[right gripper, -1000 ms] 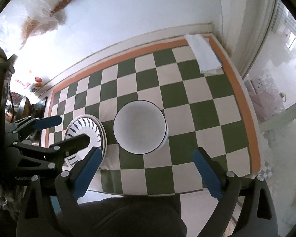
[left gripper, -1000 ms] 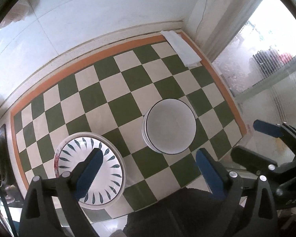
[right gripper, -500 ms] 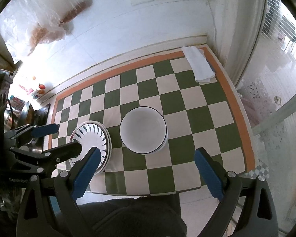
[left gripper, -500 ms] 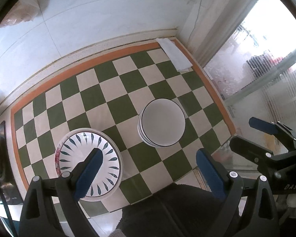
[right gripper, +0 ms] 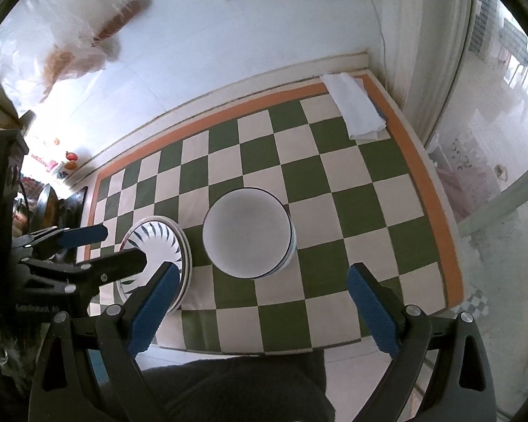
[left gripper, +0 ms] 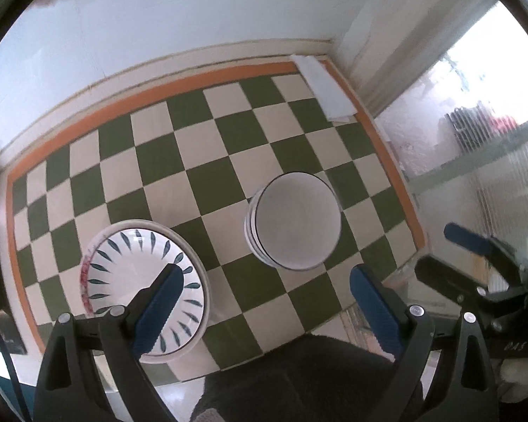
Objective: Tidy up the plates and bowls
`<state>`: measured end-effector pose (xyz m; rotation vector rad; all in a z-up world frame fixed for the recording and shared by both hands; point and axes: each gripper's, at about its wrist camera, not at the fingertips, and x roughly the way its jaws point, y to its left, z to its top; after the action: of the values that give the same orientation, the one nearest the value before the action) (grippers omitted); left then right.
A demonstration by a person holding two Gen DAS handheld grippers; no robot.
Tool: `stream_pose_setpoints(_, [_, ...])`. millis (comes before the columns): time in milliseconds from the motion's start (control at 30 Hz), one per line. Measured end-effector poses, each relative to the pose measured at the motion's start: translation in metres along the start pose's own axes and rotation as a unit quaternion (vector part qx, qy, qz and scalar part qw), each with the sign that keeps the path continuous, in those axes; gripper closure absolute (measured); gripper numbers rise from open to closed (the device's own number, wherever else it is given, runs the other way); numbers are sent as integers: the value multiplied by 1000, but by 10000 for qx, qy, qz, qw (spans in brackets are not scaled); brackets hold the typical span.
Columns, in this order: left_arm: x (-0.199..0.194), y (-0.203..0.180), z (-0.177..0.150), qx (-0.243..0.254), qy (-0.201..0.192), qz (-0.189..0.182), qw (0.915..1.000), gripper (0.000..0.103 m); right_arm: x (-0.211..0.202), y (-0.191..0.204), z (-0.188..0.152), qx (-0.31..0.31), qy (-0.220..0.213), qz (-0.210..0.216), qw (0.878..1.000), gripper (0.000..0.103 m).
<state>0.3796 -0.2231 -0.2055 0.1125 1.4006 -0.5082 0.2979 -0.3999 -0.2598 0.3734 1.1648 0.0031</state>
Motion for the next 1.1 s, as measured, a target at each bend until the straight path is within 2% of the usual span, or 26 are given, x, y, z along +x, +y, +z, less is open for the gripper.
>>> stream_pose_setpoints(167, [43,20,16,-406,295,-30,9987,6,45,-29,4,488,202,446,9976,5])
stream_pose_setpoints(300, [76,35,31,-745,605,-294,9950,6,87,-50,6,862,418,798,9922,5])
stream_pose_setpoints(433, [103,42,47,-975,830,-517,9904,6,129,-67,7,1163,691,1180,9838,5])
stream_pose_setpoints(567, [137,43,61,-1083,1217,-691,9842,6,173,-81,4,1432,1018,1669,9702,5])
stream_pose_setpoints(667, [164,43,65,-1123,1554,-844,9778,13,199,-88,2,1576,1229,1881,9616,5])
stream_pose_setpoints(767, [179,41,66,-1078,1734,-933,9745,25,219,-89,1,1592,1372,2041,9561,7])
stream_pose_setpoints(867, [189,39,63,-1111,1865,-1042,9706,35,237,-90,0,1671,1523,2290,9468,11])
stream_pose_setpoints(933, [194,39,60,-1149,1896,-1183,9679,35,246,-89,-1,1666,1620,2347,9439,15])
stream_pose_setpoints(1000, [195,37,58,-1140,1871,-1281,9673,38,254,-85,-1,1589,1712,2402,9422,26])
stream_pose_setpoints(1100, [197,36,57,-1075,1760,-1308,9697,39,262,-80,-1,1534,1820,2447,9399,35])
